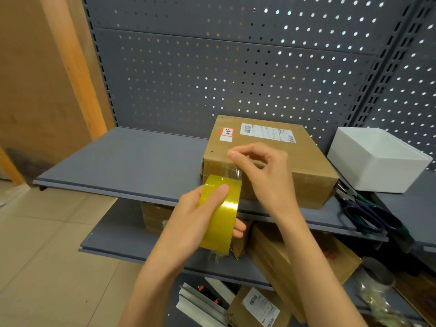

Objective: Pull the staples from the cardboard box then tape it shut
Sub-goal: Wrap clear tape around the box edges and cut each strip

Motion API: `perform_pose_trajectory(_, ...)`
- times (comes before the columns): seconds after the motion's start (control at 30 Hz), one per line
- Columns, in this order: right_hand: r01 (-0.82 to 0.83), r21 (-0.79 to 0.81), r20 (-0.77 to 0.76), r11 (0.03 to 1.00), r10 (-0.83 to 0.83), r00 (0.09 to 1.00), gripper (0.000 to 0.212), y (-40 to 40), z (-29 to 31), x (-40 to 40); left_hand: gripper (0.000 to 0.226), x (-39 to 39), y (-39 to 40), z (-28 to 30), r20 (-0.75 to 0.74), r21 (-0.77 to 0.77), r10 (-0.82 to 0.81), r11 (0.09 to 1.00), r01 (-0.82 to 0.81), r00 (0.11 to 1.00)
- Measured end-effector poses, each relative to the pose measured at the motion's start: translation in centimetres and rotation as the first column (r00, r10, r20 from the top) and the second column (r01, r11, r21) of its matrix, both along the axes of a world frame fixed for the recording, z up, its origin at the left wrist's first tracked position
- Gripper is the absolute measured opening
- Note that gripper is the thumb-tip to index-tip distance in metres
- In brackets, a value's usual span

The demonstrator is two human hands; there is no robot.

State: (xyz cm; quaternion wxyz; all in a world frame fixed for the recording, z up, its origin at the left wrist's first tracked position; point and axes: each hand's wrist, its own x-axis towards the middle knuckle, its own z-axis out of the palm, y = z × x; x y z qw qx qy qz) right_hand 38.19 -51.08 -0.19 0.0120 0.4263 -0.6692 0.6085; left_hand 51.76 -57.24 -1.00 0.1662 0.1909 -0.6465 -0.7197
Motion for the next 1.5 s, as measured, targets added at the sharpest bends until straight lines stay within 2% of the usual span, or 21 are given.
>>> perform_pose_trajectory(0.13,0.021,-0.002,-0.049,1.000,-0.021,0.999,0.005,-1.0,-0.1,-0.1,0.028,-0.5,-0.6,0.2,0.044,-0.053,0.093,0.994,-0.091,0.995)
perform_pose_trajectory(0.27,0.039,-0.075,-0.067,0.996,-0.044,0.997,0.009,-2.7,0.4,-0.1,0.027,-0.9,-1.7,1.1,0.041,-0.118,0.161,0.981,-0.156,0.986)
perform_pose_trajectory(0.4,0.046,-0.126,-0.030,0.991,-0.050,0.998,0.008,-4.3,0.7,-0.5,0.030,-1.1,-3.0,1.7,0.055,-0.163,0.205,0.967,-0.194,0.977)
perform_pose_trajectory(0.57,0.030,-0.007,-0.031,1.000,-0.030,0.999,0.007,-5.9,0.7,-1.6,0.033,-0.8,-3.8,1.5,0.058,-0.133,0.176,0.977,-0.167,0.983)
perform_pose_trajectory(0.7,0.078,0.112,-0.044,0.991,-0.074,0.996,0.009,-6.6,0.4,-2.6,0.030,-0.6,-4.1,1.5,0.035,-0.060,0.147,0.988,-0.145,0.988)
perform_pose_trajectory(0.83,0.121,0.169,-0.063,0.978,-0.112,0.992,0.007,-6.9,-0.2,-2.9,0.029,-0.6,-4.2,1.3,0.040,-0.083,0.158,0.984,-0.154,0.987)
perform_pose_trajectory(1.2,0.159,0.201,-0.133,0.967,-0.134,0.982,0.006,-6.8,-0.5,-3.0,0.028,-0.8,-4.0,1.3,0.041,-0.073,0.154,0.986,-0.151,0.987)
perform_pose_trajectory(1.5,0.165,0.177,-0.107,0.970,-0.147,0.983,0.008,-6.3,-0.5,-3.3,0.025,-1.3,-2.7,1.7,0.008,-0.116,0.176,0.978,-0.174,0.984)
